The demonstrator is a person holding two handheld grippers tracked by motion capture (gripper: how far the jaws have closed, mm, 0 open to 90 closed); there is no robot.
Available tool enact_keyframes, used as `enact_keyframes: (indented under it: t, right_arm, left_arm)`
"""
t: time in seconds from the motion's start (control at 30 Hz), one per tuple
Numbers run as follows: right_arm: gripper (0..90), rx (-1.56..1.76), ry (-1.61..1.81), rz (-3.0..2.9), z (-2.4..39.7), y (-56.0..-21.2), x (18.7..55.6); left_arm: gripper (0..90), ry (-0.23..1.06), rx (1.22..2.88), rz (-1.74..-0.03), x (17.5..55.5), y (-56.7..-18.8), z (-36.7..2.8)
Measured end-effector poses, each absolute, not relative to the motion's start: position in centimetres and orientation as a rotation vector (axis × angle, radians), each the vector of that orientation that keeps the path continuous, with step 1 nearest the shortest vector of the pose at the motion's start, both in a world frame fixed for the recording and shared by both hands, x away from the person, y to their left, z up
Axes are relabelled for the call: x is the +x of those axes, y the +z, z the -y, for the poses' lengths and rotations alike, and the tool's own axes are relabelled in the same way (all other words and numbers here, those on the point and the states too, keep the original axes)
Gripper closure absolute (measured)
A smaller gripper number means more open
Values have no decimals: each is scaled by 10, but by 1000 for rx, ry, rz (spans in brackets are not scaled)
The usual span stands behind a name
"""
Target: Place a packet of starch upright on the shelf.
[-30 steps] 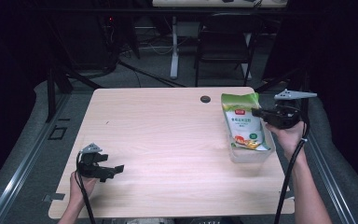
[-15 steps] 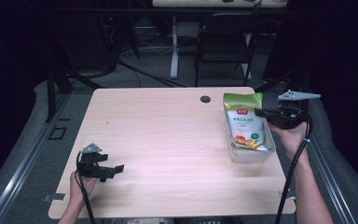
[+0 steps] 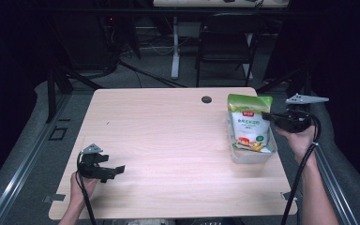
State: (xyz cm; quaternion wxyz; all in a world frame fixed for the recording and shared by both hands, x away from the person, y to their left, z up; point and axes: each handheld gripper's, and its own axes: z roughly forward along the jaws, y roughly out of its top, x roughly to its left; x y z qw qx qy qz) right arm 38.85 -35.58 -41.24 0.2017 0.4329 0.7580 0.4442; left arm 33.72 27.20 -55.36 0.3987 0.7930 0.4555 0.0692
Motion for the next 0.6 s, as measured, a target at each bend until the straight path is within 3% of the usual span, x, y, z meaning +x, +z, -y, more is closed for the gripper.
enact_keyframes:
  t: [0.6]
  right_arm:
    - [887,1277,1220,-2123,362,-438,379]
  left_arm:
    - [38,175,2009,-1154,337,-553,-271]
